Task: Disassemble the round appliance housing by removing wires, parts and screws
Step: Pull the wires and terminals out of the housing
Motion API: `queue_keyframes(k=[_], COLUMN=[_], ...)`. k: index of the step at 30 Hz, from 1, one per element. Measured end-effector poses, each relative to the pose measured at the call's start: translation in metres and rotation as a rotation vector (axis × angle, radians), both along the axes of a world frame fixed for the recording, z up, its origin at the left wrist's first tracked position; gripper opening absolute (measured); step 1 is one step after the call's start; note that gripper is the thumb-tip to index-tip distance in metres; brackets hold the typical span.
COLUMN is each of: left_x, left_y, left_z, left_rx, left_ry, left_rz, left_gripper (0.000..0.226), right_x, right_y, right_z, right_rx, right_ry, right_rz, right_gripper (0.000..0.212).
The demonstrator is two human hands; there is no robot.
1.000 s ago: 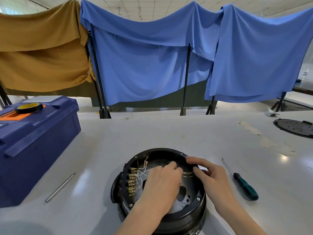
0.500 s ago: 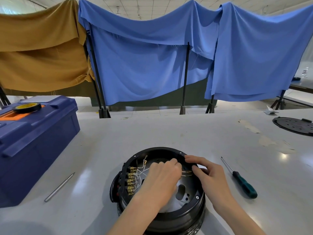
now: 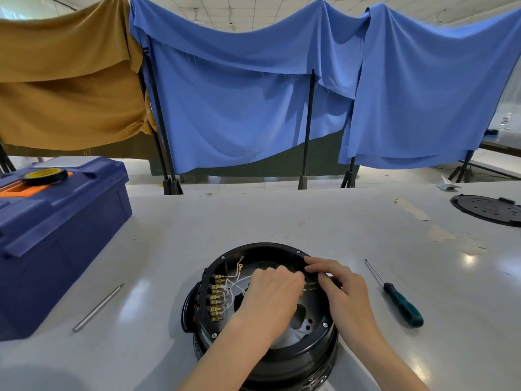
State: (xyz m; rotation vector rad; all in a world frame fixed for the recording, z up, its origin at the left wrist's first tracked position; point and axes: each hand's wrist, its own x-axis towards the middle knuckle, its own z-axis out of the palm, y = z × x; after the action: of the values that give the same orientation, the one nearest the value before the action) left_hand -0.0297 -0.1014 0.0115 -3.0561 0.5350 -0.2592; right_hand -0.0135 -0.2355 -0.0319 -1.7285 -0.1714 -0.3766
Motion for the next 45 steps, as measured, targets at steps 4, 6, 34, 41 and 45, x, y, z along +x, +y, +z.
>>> queue_keyframes(k=[4, 6, 34, 41, 45], left_x=[0.001, 0.001, -0.011, -0.008, -0.006], left_y=[0.001, 0.002, 0.001, 0.0, -0.002], left_z=[-0.001, 0.0, -0.001, 0.0, 0.003], left_rx=[-0.01, -0.01, 0.052, 0.069, 0.097], left_ry=[-0.003, 0.003, -0.078, -0.06, -0.051], left_rz=[0.011, 0.013, 0.012, -0.002, 0.008], left_gripper=[0.014, 0.017, 0.018, 0.017, 0.019], right_x=[0.0, -0.001, 0.002, 0.001, 0.001], right_y=[-0.001, -0.001, -0.005, -0.004, -0.005], right_z=[0.001, 0.001, -0.002, -0.003, -0.002], right_rx=[-0.011, -0.021, 0.001, 0.017, 0.017], right_ry=[0.0, -0.006, -0.001, -0.003, -0.004], right_rz=[0.007, 0.005, 0.058, 0.055, 0.062], right_gripper=[0.042, 0.042, 0.05, 0.049, 0.046])
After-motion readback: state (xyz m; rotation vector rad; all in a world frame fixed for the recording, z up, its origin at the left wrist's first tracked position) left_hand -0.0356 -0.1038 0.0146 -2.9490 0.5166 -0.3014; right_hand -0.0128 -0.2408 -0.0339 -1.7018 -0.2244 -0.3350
